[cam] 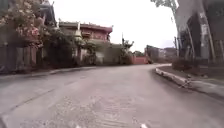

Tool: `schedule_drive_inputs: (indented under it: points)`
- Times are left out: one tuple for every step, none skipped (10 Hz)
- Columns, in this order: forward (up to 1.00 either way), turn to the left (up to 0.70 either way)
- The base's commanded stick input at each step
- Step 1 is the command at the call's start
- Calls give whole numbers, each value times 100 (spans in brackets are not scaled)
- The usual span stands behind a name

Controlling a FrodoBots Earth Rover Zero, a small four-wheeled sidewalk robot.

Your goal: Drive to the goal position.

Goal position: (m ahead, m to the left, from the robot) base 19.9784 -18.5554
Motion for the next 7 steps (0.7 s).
schedule_drive_inputs:
  points:
    - [100,0]
    - [100,0]
    - [100,0]
    - [100,0]
    - [100,0]
    - [100,0]
    - [100,0]
